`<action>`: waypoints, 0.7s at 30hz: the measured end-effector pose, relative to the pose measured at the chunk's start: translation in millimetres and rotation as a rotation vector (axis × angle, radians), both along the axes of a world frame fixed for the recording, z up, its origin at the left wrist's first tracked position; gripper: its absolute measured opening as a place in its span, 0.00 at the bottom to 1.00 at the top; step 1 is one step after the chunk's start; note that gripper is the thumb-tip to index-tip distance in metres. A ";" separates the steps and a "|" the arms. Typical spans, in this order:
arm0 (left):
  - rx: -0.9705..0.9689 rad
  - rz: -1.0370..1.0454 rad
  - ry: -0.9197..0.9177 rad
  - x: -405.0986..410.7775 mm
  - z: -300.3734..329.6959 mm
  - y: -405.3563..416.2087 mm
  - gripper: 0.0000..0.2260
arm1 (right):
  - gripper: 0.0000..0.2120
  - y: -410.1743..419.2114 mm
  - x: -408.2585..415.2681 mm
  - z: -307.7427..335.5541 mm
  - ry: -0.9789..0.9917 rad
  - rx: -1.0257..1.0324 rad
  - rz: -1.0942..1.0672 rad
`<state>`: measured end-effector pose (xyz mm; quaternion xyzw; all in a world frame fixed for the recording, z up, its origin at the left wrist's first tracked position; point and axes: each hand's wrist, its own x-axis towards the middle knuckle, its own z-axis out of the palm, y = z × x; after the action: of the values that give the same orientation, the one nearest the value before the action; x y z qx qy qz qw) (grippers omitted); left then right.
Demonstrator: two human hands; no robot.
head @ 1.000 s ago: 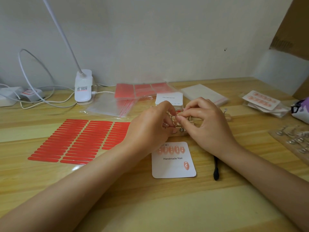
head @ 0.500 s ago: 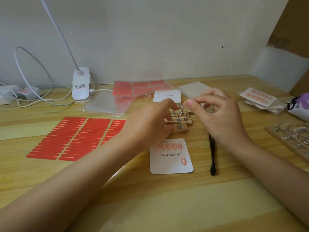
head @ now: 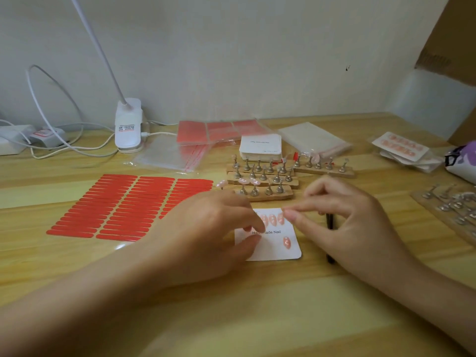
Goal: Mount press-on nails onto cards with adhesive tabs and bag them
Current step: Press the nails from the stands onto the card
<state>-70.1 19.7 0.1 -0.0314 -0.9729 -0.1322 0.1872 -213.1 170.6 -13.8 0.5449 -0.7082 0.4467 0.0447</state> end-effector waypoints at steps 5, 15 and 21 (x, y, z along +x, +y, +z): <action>0.054 0.009 -0.045 3.9 -11.6 3.9 0.14 | 0.03 2.3 4.0 -12.0 0.179 0.066 -0.028; 0.168 0.053 -0.013 5.5 -20.1 5.3 0.14 | 0.10 4.7 5.1 -13.1 0.342 0.101 -0.004; 0.185 0.045 -0.019 4.1 -20.3 4.9 0.15 | 0.09 4.8 5.5 -14.0 0.359 0.121 -0.001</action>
<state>-66.0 24.6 -20.2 0.0091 -0.9587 -0.2176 0.1830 -207.6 175.5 -27.9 0.6173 -0.7146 0.2989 0.1377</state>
